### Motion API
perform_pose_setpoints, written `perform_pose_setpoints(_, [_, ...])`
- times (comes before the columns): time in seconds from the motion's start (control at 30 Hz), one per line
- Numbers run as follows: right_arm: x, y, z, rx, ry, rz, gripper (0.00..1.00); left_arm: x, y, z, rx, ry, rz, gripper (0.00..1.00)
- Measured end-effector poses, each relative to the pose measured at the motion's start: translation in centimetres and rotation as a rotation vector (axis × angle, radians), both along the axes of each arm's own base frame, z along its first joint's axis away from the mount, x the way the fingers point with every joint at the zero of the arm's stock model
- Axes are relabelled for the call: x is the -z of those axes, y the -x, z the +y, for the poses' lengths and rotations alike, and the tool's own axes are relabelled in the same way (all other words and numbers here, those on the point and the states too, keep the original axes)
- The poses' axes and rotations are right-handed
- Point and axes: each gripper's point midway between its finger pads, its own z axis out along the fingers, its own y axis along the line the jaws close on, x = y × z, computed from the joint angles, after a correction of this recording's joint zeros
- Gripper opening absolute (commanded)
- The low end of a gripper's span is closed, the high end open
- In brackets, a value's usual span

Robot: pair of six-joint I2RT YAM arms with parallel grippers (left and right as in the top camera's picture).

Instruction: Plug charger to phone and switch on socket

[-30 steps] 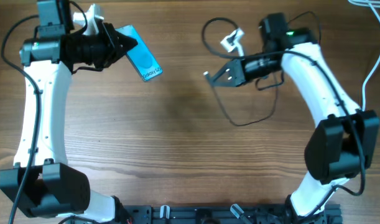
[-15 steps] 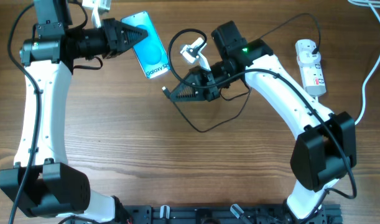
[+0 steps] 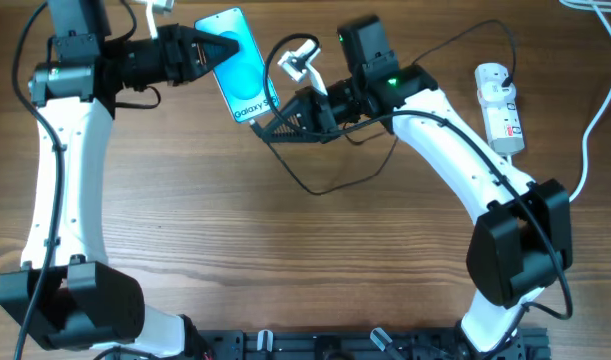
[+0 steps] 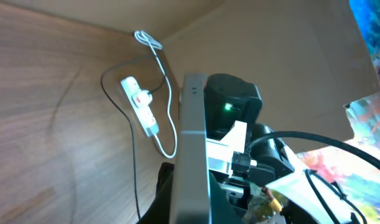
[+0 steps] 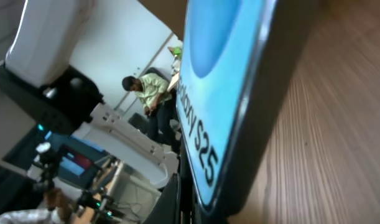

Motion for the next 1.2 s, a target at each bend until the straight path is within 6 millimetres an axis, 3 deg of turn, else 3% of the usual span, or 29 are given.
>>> perform_pose_setpoints(0.2, [0.5, -0.7, 0.4, 0.048, 0.072, 0.075, 0.04, -0.4, -0.6, 1.1, -0.027, 0.007, -0.019, 0.04])
perform_pose_setpoints(0.27, [2.3, -2.6, 0.7, 0.167, 0.174, 0.066, 0.05, -0.9, -1.2, 2.5, -0.065, 0.019, -0.025, 0.04])
perform_pose_setpoints(0.37, [5.6, -7.2, -0.3, 0.424, 0.356, 0.000, 0.05, -1.2, -2.0, 7.4, -0.181, 0.044, 0.003, 0.04])
perform_pose_setpoints(0.47, [7.8, -11.8, -4.5, 0.688, 0.561, -0.009, 0.05, -1.3, -2.0, 11.2, -0.265, 0.064, 0.027, 0.04])
perform_pose_setpoints(0.5, [8.3, -13.2, -6.9, 0.785, 0.645, -0.002, 0.05, -1.2, -1.9, 12.3, -0.290, 0.071, 0.040, 0.04])
perform_pose_setpoints(0.6, [9.0, -14.4, -15.1, 0.989, 0.922, 0.051, 0.05, -1.0, -1.7, 15.0, -0.358, 0.085, 0.071, 0.04])
perform_pose_setpoints(0.63, [8.6, -14.0, -18.5, 1.060, 1.007, 0.069, 0.05, -0.9, -1.6, 15.6, -0.374, 0.088, 0.073, 0.04])
perform_pose_setpoints(0.7, [6.8, -12.2, -22.1, 1.125, 1.077, 0.084, 0.05, -0.9, -1.5, 16.4, -0.392, 0.089, 0.074, 0.04])
perform_pose_setpoints(0.73, [4.6, -10.9, -23.4, 1.165, 1.079, 0.063, 0.05, -0.9, -1.5, 16.6, -0.396, 0.090, 0.075, 0.04])
perform_pose_setpoints(0.87, [-4.6, -4.7, -24.6, 1.262, 0.946, -0.078, 0.05, -0.9, -1.5, 16.3, -0.391, 0.090, 0.077, 0.04])
perform_pose_setpoints(0.93, [-7.2, -1.4, -25.3, 1.293, 0.881, -0.125, 0.05, -0.8, -1.3, 16.0, -0.385, 0.098, 0.097, 0.04])
perform_pose_setpoints(1.03, [-7.0, 2.0, -24.2, 1.241, 0.771, -0.138, 0.05, -0.4, -1.0, 15.7, -0.378, 0.107, 0.129, 0.04])
perform_pose_setpoints(1.17, [-1.6, 1.5, -19.2, 1.033, 0.543, -0.120, 0.04, -0.4, -1.0, 14.9, -0.358, 0.108, 0.134, 0.04])
perform_pose_setpoints(1.2, [0.9, 1.4, -17.5, 0.938, 0.477, -0.080, 0.05, -0.4, -1.0, 14.3, -0.344, 0.107, 0.136, 0.04])
